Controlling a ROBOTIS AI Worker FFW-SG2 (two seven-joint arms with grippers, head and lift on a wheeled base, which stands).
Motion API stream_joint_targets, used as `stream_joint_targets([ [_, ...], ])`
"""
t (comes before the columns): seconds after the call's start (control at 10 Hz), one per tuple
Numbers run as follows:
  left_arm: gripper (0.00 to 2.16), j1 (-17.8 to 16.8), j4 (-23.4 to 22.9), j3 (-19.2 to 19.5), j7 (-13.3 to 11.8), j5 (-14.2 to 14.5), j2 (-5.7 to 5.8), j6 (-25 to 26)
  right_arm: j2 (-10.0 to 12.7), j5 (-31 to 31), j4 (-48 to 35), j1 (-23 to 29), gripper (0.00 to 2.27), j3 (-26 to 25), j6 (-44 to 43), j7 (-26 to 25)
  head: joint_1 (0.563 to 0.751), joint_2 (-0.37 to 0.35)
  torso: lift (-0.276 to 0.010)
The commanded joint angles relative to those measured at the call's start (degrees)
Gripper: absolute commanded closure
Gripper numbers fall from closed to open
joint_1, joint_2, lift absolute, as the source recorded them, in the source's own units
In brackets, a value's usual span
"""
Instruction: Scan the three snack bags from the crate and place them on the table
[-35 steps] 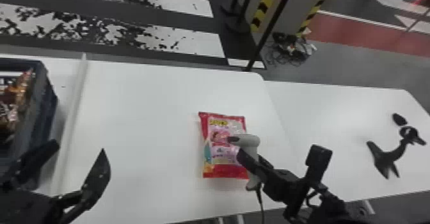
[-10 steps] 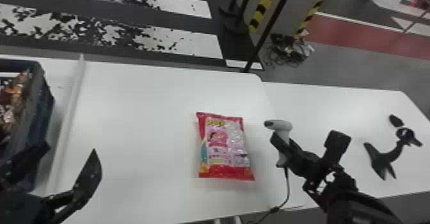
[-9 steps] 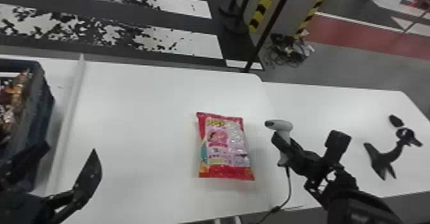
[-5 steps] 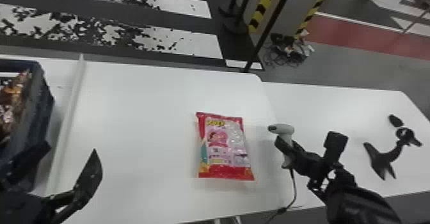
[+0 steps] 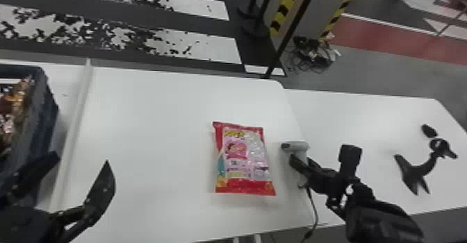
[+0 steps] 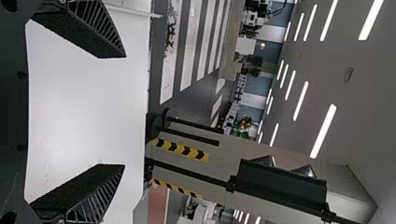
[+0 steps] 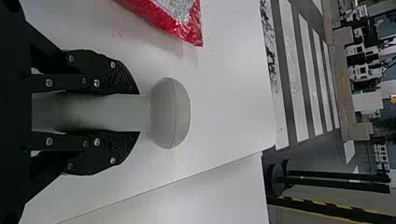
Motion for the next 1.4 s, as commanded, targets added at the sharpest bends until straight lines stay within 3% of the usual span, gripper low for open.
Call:
stream_joint_targets([
  [0.0, 0.02, 0.01, -0.14, -0.02, 0.21, 0.06, 0.0, 0.0, 0.18, -0.01, 0.33, -0.03, 0.23, -0.11, -0.91, -0.07, 0.695, -0.35, -0.062],
  [0.1, 0.02, 0.01, -0.32, 0.07, 0.29, 0.06, 0.0, 0.18, 0.27, -0.71, -1.17, 0.94, 0.0, -0.82, -1.79, -0.16, 0.695, -0.35, -0.062],
  [0.6, 0.02, 0.1, -0.67, 0.07, 0.47, 0.06, -0.17, 0.35, 2.47, -9.06, -24.37, 12.54, 0.09, -3.54, 2.95, -0.07, 0.695, -0.35, -0.062],
  [0.8, 0.02, 0.45, -1.02, 0.16, 0.47, 0.06, -0.17, 0.35, 3.61, -11.78, -30.88, 14.65, 0.1, -4.42, 10.16, 0.37, 0.695, -0.35, -0.062],
  [1.0, 0.02, 0.71, -1.28, 0.33, 0.47, -0.03, -0.09, 0.35, 4.66, -15.04, -35.36, 14.91, 0.11, -6.26, 23.52, 0.37, 0.695, -0.35, -0.062],
  [1.3, 0.02, 0.62, -1.11, 0.42, 0.47, 0.06, 0.09, 0.35, 4.49, -21.98, -35.09, 14.65, 0.11, -8.02, 34.95, 2.47, 0.695, -0.35, -0.062],
])
